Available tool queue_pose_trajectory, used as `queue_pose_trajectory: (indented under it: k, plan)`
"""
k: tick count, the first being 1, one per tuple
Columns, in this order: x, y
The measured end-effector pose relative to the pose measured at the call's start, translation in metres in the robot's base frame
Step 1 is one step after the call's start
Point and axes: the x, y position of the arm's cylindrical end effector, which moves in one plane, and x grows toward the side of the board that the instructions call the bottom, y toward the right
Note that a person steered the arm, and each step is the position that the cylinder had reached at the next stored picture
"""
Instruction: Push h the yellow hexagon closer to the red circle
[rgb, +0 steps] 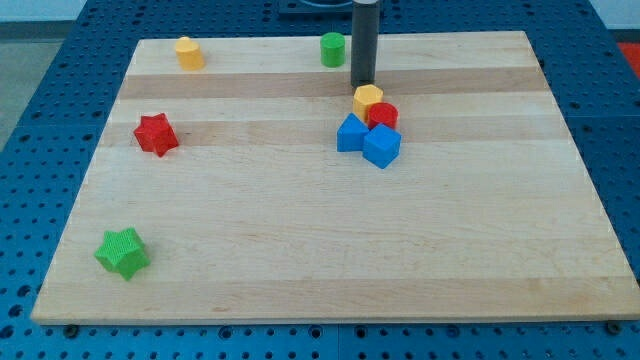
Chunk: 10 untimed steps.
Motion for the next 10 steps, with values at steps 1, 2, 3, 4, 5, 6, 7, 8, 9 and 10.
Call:
queue_pose_trajectory:
  k: [1, 2, 3, 4, 5, 6, 7, 8, 9, 10]
  plan:
    - [0.002, 0.01]
    - [0.008, 0.01]
    - [0.018, 0.01]
    - [0.024, 0.008]
    - [0.027, 0.005]
    - [0.028, 0.004]
    - [0.028, 0.003]
    - [0.028, 0.001]
    - [0.028, 0.0]
    - [0.028, 0.0]
